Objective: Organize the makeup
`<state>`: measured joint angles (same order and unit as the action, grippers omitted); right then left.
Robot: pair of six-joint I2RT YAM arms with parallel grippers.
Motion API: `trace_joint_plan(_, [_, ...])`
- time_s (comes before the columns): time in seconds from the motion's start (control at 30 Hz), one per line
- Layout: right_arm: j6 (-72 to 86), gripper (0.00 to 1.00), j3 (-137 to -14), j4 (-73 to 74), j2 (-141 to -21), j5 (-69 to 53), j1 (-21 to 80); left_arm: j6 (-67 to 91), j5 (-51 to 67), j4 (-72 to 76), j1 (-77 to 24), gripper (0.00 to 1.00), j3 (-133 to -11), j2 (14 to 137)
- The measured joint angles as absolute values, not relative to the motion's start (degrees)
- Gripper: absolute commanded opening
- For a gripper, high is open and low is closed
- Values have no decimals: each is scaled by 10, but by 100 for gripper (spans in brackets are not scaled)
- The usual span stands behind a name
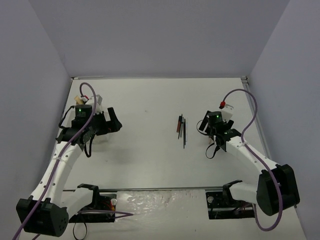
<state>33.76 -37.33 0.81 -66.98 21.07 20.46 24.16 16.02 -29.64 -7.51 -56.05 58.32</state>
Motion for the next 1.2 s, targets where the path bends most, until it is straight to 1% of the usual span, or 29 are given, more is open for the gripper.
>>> trace_joint_plan(0.07, [334, 64, -388, 6, -704, 200, 185, 240, 173, -303, -76, 94, -535, 586])
trace_joint_plan(0.1, [331, 59, -394, 7, -719, 196, 178, 240, 178, -304, -76, 94, -524, 587])
trace_joint_plan(0.13, [328, 58, -401, 7, -734, 191, 174, 238, 181, -308, -76, 94, -517, 587])
trace_joint_plan(0.2, [322, 52, -422, 4, -765, 185, 166, 234, 186, -313, -76, 94, -512, 588])
trace_joint_plan(0.47, [296, 43, -501, -15, -889, 161, 133, 226, 204, -314, -76, 94, -511, 587])
trace_joint_plan(0.63, [284, 39, -523, -27, -947, 151, 124, 226, 211, -314, -76, 94, -511, 587])
trace_joint_plan(0.97, [280, 30, -528, -47, -1002, 137, 120, 226, 213, -314, -76, 94, -511, 587])
trace_joint_plan(1.07, [280, 22, -528, -59, -1006, 134, 120, 226, 213, -314, -76, 94, -511, 587])
trace_joint_plan(1.2, [279, 6, -529, -73, -1011, 131, 120, 226, 213, -314, -75, 94, -511, 587])
